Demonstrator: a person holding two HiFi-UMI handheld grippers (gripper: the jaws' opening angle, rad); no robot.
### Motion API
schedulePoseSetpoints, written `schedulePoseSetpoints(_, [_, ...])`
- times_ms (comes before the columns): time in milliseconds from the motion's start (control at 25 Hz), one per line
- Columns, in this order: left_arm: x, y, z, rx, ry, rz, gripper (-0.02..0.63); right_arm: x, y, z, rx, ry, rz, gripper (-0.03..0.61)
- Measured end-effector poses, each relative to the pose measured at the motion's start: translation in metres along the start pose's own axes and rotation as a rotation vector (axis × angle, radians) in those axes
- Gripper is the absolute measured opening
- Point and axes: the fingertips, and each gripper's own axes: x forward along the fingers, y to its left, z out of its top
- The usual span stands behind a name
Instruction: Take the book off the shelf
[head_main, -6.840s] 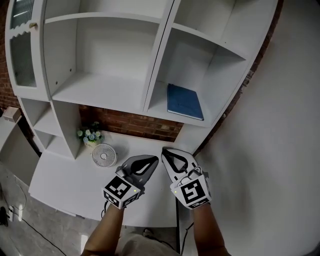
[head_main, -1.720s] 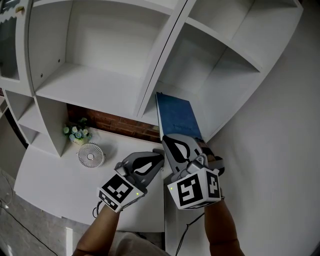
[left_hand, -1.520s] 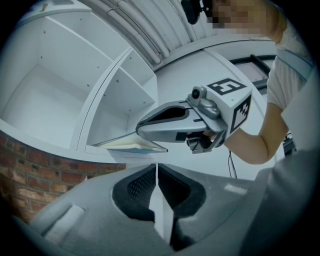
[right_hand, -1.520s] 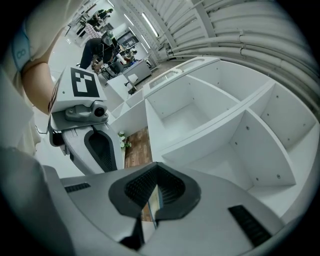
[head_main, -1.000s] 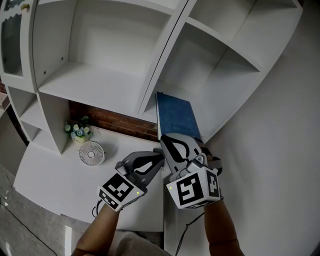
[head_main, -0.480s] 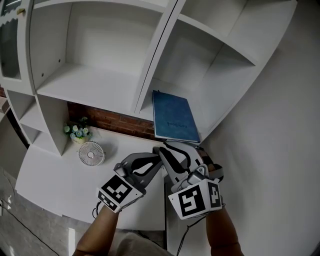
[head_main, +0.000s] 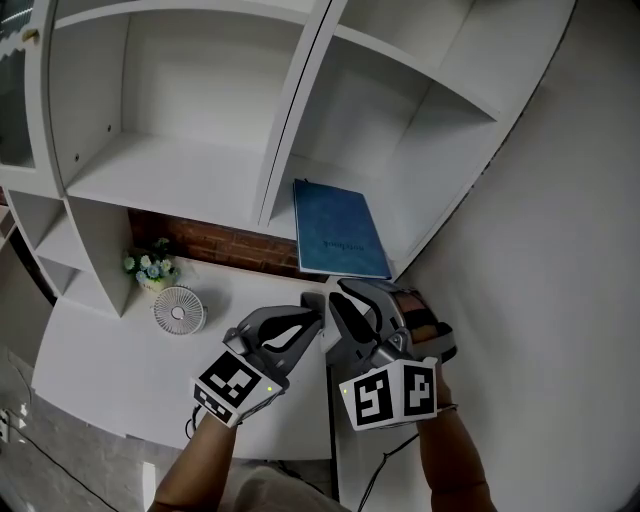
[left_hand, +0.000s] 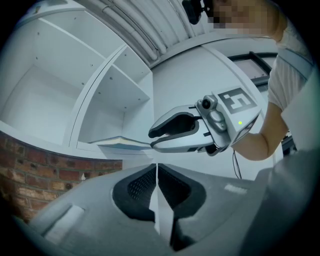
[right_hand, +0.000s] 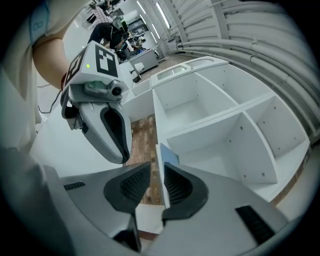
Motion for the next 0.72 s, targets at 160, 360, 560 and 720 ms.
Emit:
schedulePoseSetpoints(160, [0.0,0.0,-0.001,-0.004,0.003,0.001,0.011,0.006,-0.003,-0.007,-0.053,0.033,-0.02,0.106])
schedulePoseSetpoints(360, [0.002,0.003,-0.003,-0.007,0.005,0.003,0.011,0.02,-0.008,-0.018,-0.108,0.073,-0.048,0.11])
schedulePoseSetpoints(560, [0.003,0.009,-0.005,-0.009,0.009,0.012,0.011,0.035,-0.011,-0.026,-0.143,0.1,-0.072,0.11])
schedulePoseSetpoints(720, [0.004,0.015,-0.006,-0.016,0.011,0.023,0.011,0.045,-0.013,-0.029,-0.18,0.118,-0.088,0.11])
